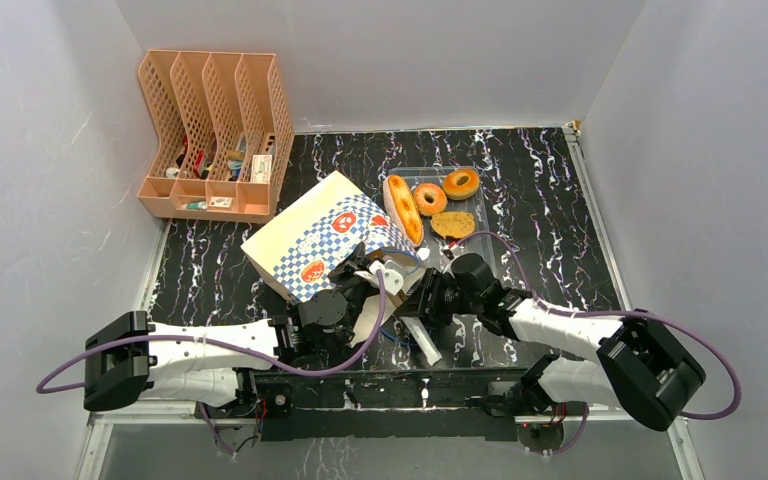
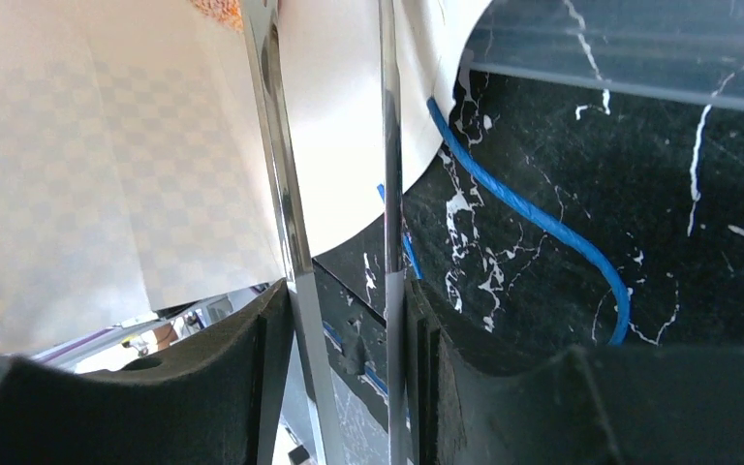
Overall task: Take the fake bread out of the paper bag
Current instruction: Pick up the fake bread from the paper bag.
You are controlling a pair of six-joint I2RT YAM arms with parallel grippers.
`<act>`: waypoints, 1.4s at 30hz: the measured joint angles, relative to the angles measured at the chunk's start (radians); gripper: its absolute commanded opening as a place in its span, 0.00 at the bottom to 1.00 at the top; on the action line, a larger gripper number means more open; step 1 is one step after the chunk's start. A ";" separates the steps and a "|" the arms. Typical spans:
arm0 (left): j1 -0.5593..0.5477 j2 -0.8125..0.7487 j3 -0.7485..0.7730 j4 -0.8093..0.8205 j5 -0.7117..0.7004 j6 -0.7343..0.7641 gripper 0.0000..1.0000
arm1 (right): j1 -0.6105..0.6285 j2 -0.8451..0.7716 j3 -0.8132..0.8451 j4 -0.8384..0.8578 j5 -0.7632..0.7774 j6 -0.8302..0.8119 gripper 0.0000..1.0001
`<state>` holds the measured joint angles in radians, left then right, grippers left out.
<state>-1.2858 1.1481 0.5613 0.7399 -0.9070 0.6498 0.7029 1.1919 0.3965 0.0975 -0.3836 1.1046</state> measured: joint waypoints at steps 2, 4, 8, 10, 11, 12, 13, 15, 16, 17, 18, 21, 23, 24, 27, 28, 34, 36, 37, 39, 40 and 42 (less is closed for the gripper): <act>0.000 0.000 0.000 -0.001 0.002 -0.002 0.00 | -0.012 0.007 0.002 0.015 -0.008 0.000 0.40; 0.000 0.000 0.000 -0.001 0.003 -0.006 0.00 | -0.021 0.018 0.002 0.028 -0.014 -0.001 0.40; 0.000 0.000 0.000 -0.006 0.007 -0.013 0.00 | -0.036 0.072 0.010 0.059 -0.043 -0.007 0.40; 0.000 0.000 0.000 -0.009 0.008 -0.016 0.00 | -0.039 0.104 0.021 0.070 -0.058 -0.014 0.40; 0.000 0.000 0.000 -0.010 0.010 -0.019 0.00 | -0.039 0.121 0.027 0.078 -0.066 -0.019 0.40; 0.000 0.000 0.000 -0.012 0.010 -0.022 0.00 | -0.039 0.135 0.034 0.085 -0.070 -0.023 0.41; 0.000 0.000 0.000 -0.014 0.011 -0.024 0.00 | -0.040 0.150 0.041 0.091 -0.076 -0.027 0.41; 0.000 0.000 0.000 -0.016 0.013 -0.030 0.00 | -0.045 0.180 0.058 0.102 -0.088 -0.033 0.41; 0.000 0.000 0.000 -0.017 0.014 -0.032 0.00 | -0.047 0.196 0.068 0.109 -0.091 -0.035 0.41; 0.000 0.000 0.000 -0.018 0.015 -0.034 0.00 | -0.048 0.212 0.078 0.116 -0.095 -0.038 0.41; 0.000 0.000 0.000 -0.020 0.016 -0.036 0.00 | -0.050 0.228 0.088 0.121 -0.098 -0.042 0.41; 0.000 0.000 0.000 -0.031 0.018 -0.042 0.00 | -0.053 0.268 0.111 0.140 -0.109 -0.051 0.41; 0.000 0.000 0.000 -0.038 0.019 -0.045 0.00 | -0.057 0.298 0.126 0.149 -0.119 -0.056 0.41; 0.000 0.000 0.000 -0.039 0.019 -0.045 0.00 | -0.058 0.310 0.132 0.152 -0.124 -0.058 0.41; 0.000 0.000 0.000 -0.045 0.020 -0.049 0.00 | -0.062 0.346 0.151 0.164 -0.142 -0.063 0.41; 0.000 0.000 0.000 -0.047 0.021 -0.050 0.00 | -0.064 0.356 0.158 0.166 -0.145 -0.065 0.41; 0.001 0.000 0.000 -0.057 0.021 -0.053 0.00 | -0.074 0.423 0.192 0.192 -0.186 -0.073 0.33; 0.001 0.000 -0.001 -0.059 0.021 -0.052 0.00 | -0.077 0.441 0.193 0.209 -0.201 -0.069 0.29; 0.001 0.000 -0.002 -0.058 0.021 -0.052 0.00 | -0.079 0.446 0.193 0.219 -0.209 -0.064 0.26; 0.001 0.000 -0.005 -0.057 0.020 -0.052 0.00 | -0.081 0.447 0.192 0.237 -0.221 -0.051 0.23; 0.001 0.000 -0.006 -0.056 0.018 -0.051 0.00 | -0.082 0.447 0.189 0.252 -0.227 -0.042 0.21; 0.001 0.000 -0.006 -0.051 0.015 -0.051 0.00 | -0.084 0.447 0.178 0.283 -0.238 -0.019 0.18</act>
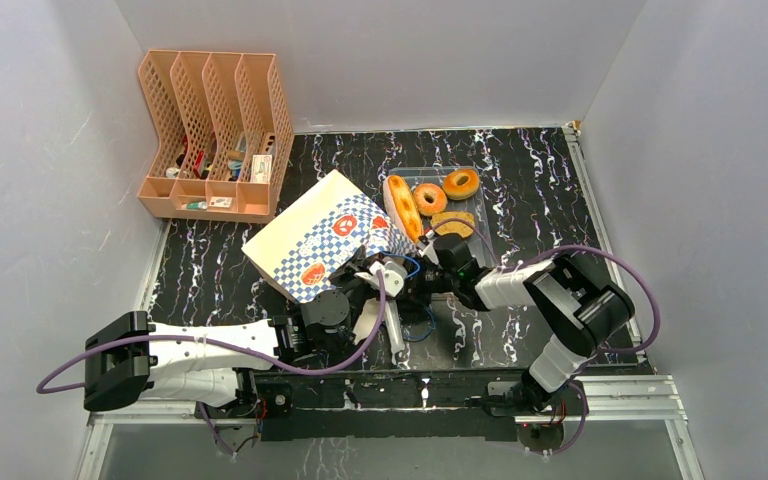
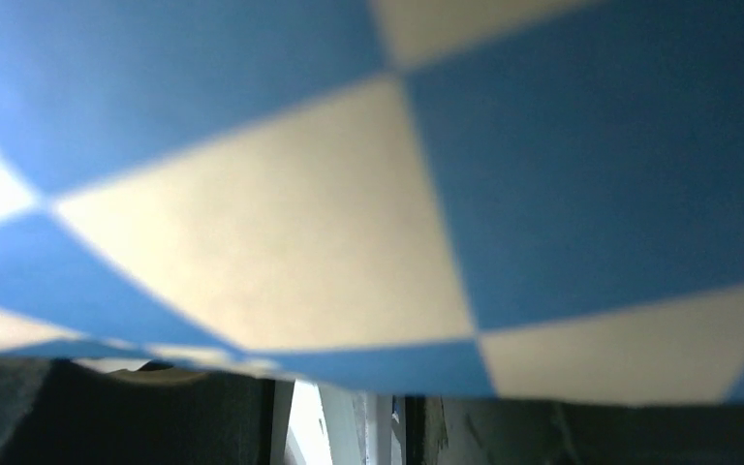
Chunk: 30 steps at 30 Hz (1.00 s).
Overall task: Take the fake bread out of the paper bag
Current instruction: Pick up the fake bread from the paper bag.
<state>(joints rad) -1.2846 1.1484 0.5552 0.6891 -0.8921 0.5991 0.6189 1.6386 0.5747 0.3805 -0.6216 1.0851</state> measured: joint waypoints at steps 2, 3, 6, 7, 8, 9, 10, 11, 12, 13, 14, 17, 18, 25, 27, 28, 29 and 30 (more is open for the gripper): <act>0.000 0.000 0.000 0.011 -0.006 0.003 0.00 | 0.000 -0.001 -0.019 0.037 -0.013 0.027 0.16; 0.000 0.001 0.000 0.022 -0.014 0.008 0.00 | -0.001 -0.004 -0.033 0.057 -0.018 0.044 0.15; 0.000 0.012 0.000 0.050 -0.033 0.023 0.00 | -0.002 -0.036 -0.074 0.084 -0.031 0.077 0.12; 0.000 0.024 0.000 0.072 -0.047 0.035 0.00 | -0.002 -0.052 -0.084 0.089 -0.032 0.088 0.12; 0.000 0.035 0.000 0.084 -0.055 0.043 0.00 | -0.003 -0.070 -0.093 0.090 -0.032 0.095 0.11; 0.000 0.052 0.001 0.104 -0.071 0.056 0.00 | -0.003 -0.096 -0.101 0.091 -0.032 0.100 0.11; 0.000 0.064 0.002 0.117 -0.080 0.065 0.00 | -0.004 -0.115 -0.107 0.091 -0.032 0.103 0.10; 0.000 0.080 0.004 0.130 -0.095 0.077 0.00 | -0.005 -0.140 -0.113 0.092 -0.032 0.105 0.10; 0.000 0.095 0.007 0.142 -0.108 0.087 0.00 | -0.006 -0.167 -0.118 0.090 -0.032 0.109 0.09; 0.000 0.108 0.012 0.150 -0.121 0.097 0.00 | -0.006 -0.191 -0.123 0.090 -0.032 0.113 0.09; 0.000 0.119 0.019 0.152 -0.131 0.105 0.00 | -0.007 -0.214 -0.128 0.090 -0.031 0.115 0.09; 0.000 0.148 0.050 0.173 -0.166 0.130 0.00 | -0.009 -0.274 -0.144 0.083 -0.029 0.120 0.08; 0.000 0.155 0.061 0.181 -0.178 0.140 0.00 | -0.011 -0.294 -0.148 0.072 -0.027 0.121 0.08; 0.000 0.182 0.142 0.203 -0.248 0.186 0.00 | -0.022 -0.454 -0.198 -0.020 -0.011 0.118 0.07; 0.000 0.190 0.164 0.201 -0.267 0.193 0.00 | -0.025 -0.501 -0.212 -0.045 -0.006 0.118 0.06; 0.001 0.195 0.176 0.200 -0.279 0.196 0.00 | -0.026 -0.526 -0.217 -0.066 -0.003 0.118 0.06; 0.004 0.200 0.189 0.198 -0.290 0.200 0.00 | -0.026 -0.549 -0.222 -0.082 -0.001 0.117 0.06; 0.007 0.204 0.200 0.193 -0.299 0.201 0.00 | -0.026 -0.574 -0.226 -0.098 0.002 0.117 0.06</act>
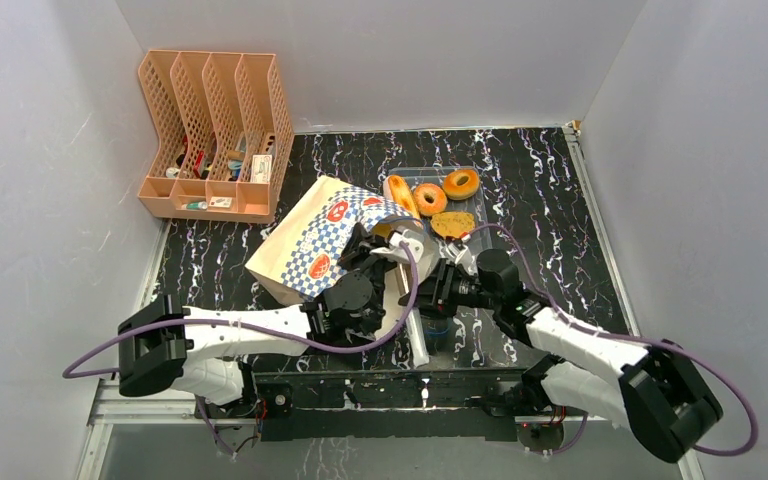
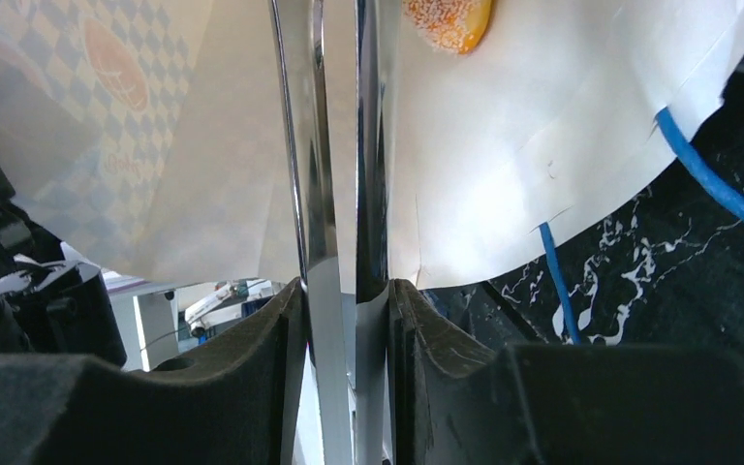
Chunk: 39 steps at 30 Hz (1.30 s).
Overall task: Take the fake bread out of the paper bag
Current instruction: Pick up the fake bread from the paper bag.
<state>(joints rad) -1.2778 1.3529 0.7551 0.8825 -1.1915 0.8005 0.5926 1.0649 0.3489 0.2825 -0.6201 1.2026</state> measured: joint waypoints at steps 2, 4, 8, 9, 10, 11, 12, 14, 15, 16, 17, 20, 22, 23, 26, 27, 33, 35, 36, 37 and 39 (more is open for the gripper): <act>0.009 0.008 0.031 -0.021 -0.018 -0.001 0.00 | 0.000 -0.056 -0.002 -0.045 0.006 -0.001 0.06; 0.027 0.014 0.063 -0.060 -0.032 -0.019 0.00 | 0.000 -0.113 -0.002 -0.078 0.011 -0.001 0.06; 0.072 0.015 0.113 -0.188 -0.044 -0.097 0.00 | -0.003 -0.219 -0.003 -0.146 0.024 -0.002 0.05; 0.085 0.016 0.127 -0.235 -0.045 -0.125 0.00 | -0.004 -0.238 -0.003 -0.163 0.027 -0.003 0.05; 0.098 0.016 0.141 -0.279 -0.045 -0.155 0.00 | -0.004 -0.261 -0.003 -0.183 0.030 -0.004 0.05; 0.110 0.017 0.154 -0.323 -0.045 -0.185 0.00 | -0.004 -0.285 -0.003 -0.206 0.035 -0.005 0.05; 0.119 0.017 0.164 -0.353 -0.044 -0.204 0.00 | -0.004 -0.299 -0.003 -0.220 0.038 -0.005 0.05; 0.142 0.018 0.180 -0.412 -0.043 -0.247 0.00 | -0.004 -0.335 -0.003 -0.259 0.047 -0.008 0.04; 0.153 0.023 0.188 -0.436 -0.043 -0.264 0.00 | -0.004 -0.348 -0.002 -0.276 0.049 -0.009 0.04; 0.163 0.030 0.197 -0.457 -0.042 -0.280 0.00 | -0.004 -0.363 -0.002 -0.296 0.053 -0.011 0.04; 0.173 0.039 0.206 -0.479 -0.037 -0.295 0.00 | -0.004 -0.378 0.001 -0.319 0.058 -0.014 0.04; 0.201 0.066 0.222 -0.541 -0.024 -0.338 0.00 | -0.004 -0.418 0.018 -0.388 0.077 -0.023 0.04; 0.215 0.074 0.225 -0.581 -0.014 -0.363 0.00 | -0.005 -0.437 0.041 -0.430 0.092 -0.029 0.04; 0.224 0.076 0.225 -0.602 -0.008 -0.378 0.00 | -0.005 -0.442 0.052 -0.444 0.097 -0.031 0.04; 0.248 0.076 0.225 -0.650 0.003 -0.414 0.00 | -0.005 -0.454 0.095 -0.485 0.122 -0.047 0.04; 0.255 0.076 0.225 -0.665 0.006 -0.428 0.00 | -0.005 -0.455 0.106 -0.496 0.128 -0.051 0.04; 0.277 0.059 0.210 -0.716 0.028 -0.481 0.00 | -0.005 -0.448 0.169 -0.522 0.170 -0.072 0.04; 0.280 0.051 0.197 -0.727 0.034 -0.493 0.00 | -0.005 -0.436 0.187 -0.526 0.183 -0.076 0.04; 0.282 0.045 0.190 -0.735 0.037 -0.499 0.00 | -0.006 -0.430 0.196 -0.527 0.190 -0.077 0.04; 0.283 0.038 0.181 -0.738 0.042 -0.507 0.00 | -0.006 -0.425 0.204 -0.528 0.200 -0.079 0.04; 0.283 0.023 0.168 -0.745 0.052 -0.519 0.00 | -0.008 -0.415 0.221 -0.534 0.216 -0.083 0.04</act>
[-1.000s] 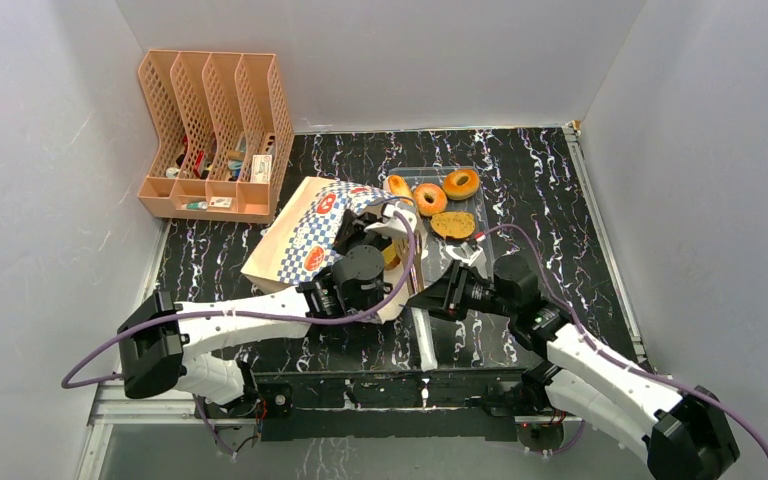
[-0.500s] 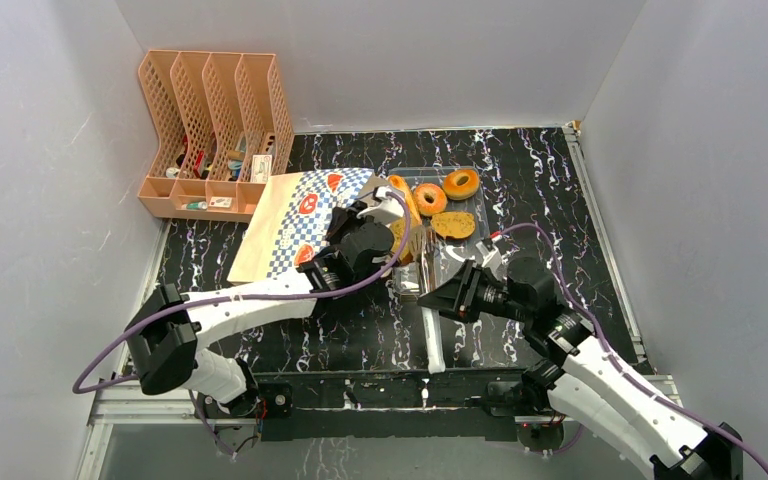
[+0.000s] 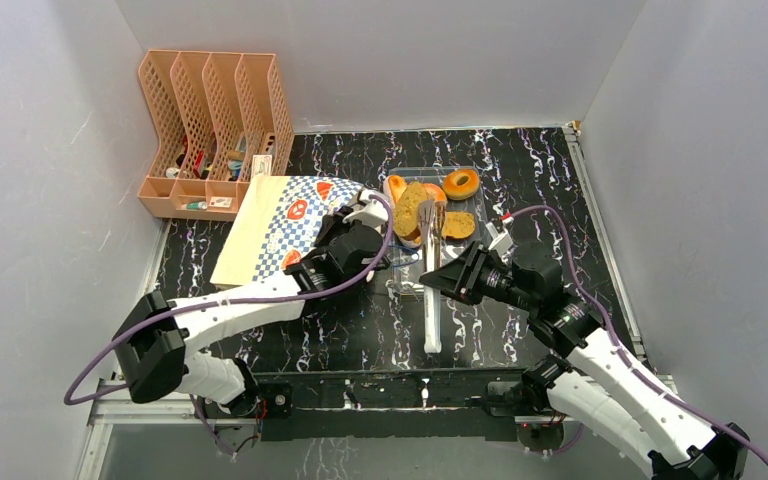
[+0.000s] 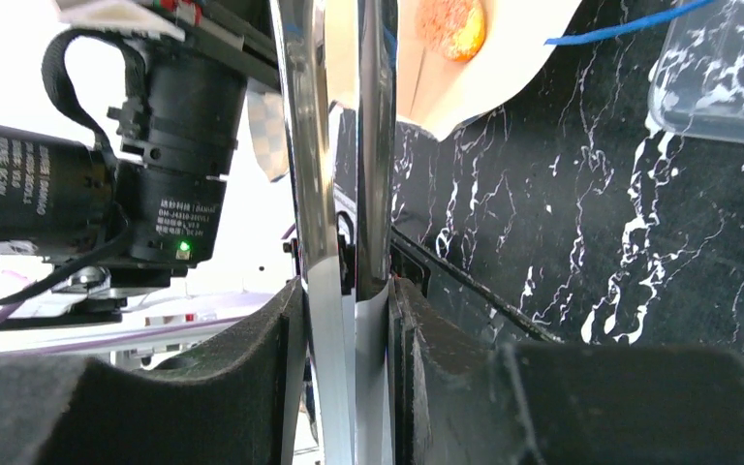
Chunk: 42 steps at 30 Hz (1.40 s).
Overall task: Take the fake bread out of the paper bag
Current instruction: Place the fake bread in the container.
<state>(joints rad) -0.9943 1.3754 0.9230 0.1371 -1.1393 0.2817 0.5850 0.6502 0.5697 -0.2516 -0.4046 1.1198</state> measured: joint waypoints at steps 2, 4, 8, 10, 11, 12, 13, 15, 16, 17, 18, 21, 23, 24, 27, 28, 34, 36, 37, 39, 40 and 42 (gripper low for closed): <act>0.000 -0.018 -0.010 -0.009 0.008 -0.014 0.00 | -0.005 0.009 0.016 -0.007 0.016 -0.008 0.04; 0.000 -0.034 -0.015 -0.014 0.016 -0.026 0.00 | -0.014 0.018 0.024 -0.008 0.034 -0.019 0.04; 0.000 -0.082 -0.037 -0.031 0.026 -0.053 0.00 | -0.049 0.051 0.026 -0.006 0.043 -0.030 0.04; 0.000 -0.103 -0.045 -0.042 0.029 -0.066 0.00 | -0.074 0.076 0.023 0.002 0.039 -0.032 0.04; 0.000 -0.115 -0.051 -0.045 0.031 -0.074 0.00 | -0.093 0.091 0.020 0.013 0.032 -0.034 0.04; 0.001 -0.127 -0.058 -0.051 0.032 -0.082 0.00 | -0.115 0.106 0.013 0.032 0.023 -0.034 0.04; 0.000 -0.136 -0.061 -0.056 0.034 -0.087 0.00 | -0.135 0.118 0.005 0.052 0.012 -0.034 0.04; 0.000 -0.159 -0.071 -0.064 0.041 -0.099 0.00 | -0.196 0.152 -0.021 0.107 -0.025 -0.032 0.04; 0.000 -0.168 -0.073 -0.068 0.044 -0.104 0.00 | -0.232 0.174 -0.038 0.139 -0.045 -0.030 0.04; 0.001 -0.175 -0.074 -0.071 0.048 -0.108 0.00 | -0.266 0.198 -0.055 0.171 -0.066 -0.027 0.04; 0.001 -0.180 -0.074 -0.073 0.050 -0.111 0.00 | -0.293 0.220 -0.068 0.195 -0.083 -0.024 0.04; 0.002 -0.193 -0.074 -0.084 0.059 -0.120 0.00 | -0.370 0.312 -0.108 0.288 -0.137 -0.010 0.04; 0.003 -0.195 -0.074 -0.086 0.062 -0.122 0.00 | -0.395 0.369 -0.133 0.349 -0.165 0.008 0.05; 0.003 -0.195 -0.074 -0.087 0.064 -0.123 0.00 | -0.400 0.393 -0.142 0.377 -0.176 0.013 0.08; 0.003 -0.195 -0.074 -0.092 0.074 -0.126 0.00 | -0.406 0.451 -0.160 0.437 -0.207 0.029 0.14; 0.003 -0.195 -0.074 -0.094 0.076 -0.126 0.00 | -0.408 0.463 -0.165 0.452 -0.216 0.034 0.17; 0.003 -0.199 -0.074 -0.100 0.083 -0.130 0.00 | -0.441 0.472 -0.201 0.508 -0.243 0.045 0.37; 0.003 -0.199 -0.074 -0.102 0.085 -0.135 0.00 | -0.456 0.471 -0.214 0.512 -0.248 0.046 0.38; 0.003 -0.199 -0.074 -0.104 0.087 -0.137 0.00 | -0.460 0.471 -0.217 0.511 -0.249 0.046 0.39; 0.003 -0.200 -0.074 -0.108 0.090 -0.141 0.00 | -0.471 0.468 -0.222 0.504 -0.250 0.045 0.39; 0.003 -0.200 -0.074 -0.109 0.092 -0.143 0.00 | -0.474 0.465 -0.225 0.505 -0.250 0.045 0.39; 0.003 -0.200 -0.074 -0.110 0.094 -0.146 0.00 | -0.481 0.449 -0.241 0.502 -0.252 0.041 0.39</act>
<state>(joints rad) -0.9909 1.1759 0.8490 0.0269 -1.0454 0.1360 0.1036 1.0992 0.3283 0.2508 -0.6567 1.1610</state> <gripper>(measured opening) 0.016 0.395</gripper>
